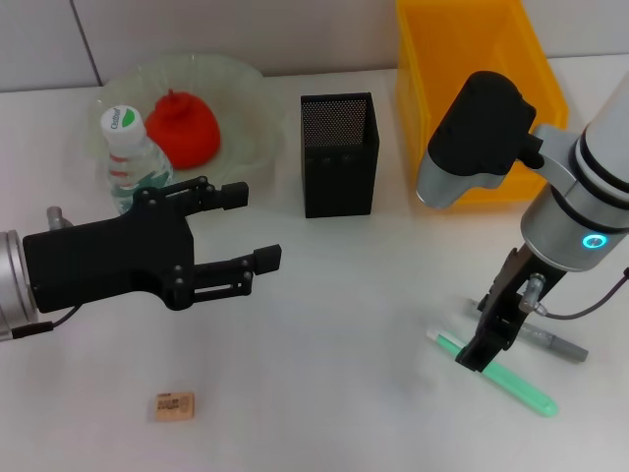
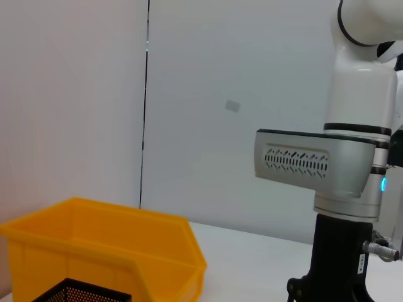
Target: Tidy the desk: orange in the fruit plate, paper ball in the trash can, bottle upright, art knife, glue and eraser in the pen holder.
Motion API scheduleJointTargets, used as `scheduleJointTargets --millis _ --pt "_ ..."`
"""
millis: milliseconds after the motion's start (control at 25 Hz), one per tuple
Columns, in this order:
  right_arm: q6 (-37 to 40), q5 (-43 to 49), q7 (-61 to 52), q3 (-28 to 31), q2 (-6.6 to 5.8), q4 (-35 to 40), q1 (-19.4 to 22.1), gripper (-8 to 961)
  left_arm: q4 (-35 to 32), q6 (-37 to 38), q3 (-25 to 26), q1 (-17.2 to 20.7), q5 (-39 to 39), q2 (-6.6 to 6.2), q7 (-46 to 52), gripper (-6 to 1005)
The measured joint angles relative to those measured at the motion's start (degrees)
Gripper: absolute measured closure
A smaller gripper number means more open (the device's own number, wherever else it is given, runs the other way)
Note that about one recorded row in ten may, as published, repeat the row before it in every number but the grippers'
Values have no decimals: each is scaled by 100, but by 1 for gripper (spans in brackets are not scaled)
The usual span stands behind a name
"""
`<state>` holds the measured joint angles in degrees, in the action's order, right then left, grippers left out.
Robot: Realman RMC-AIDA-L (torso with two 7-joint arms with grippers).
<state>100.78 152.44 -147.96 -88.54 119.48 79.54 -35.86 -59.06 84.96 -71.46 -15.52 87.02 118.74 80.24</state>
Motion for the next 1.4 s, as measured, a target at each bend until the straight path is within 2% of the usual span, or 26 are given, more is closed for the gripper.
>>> scheduleJointTargets --millis 600,1400 --pt "-93 -36 -5 -209 6 -123 -35 302 0 46 22 9 -2 -29 -166 213" --pt "-102 -49 -47 -207 15 -132 -48 317 9 442 438 4 63 -114 -333 213"
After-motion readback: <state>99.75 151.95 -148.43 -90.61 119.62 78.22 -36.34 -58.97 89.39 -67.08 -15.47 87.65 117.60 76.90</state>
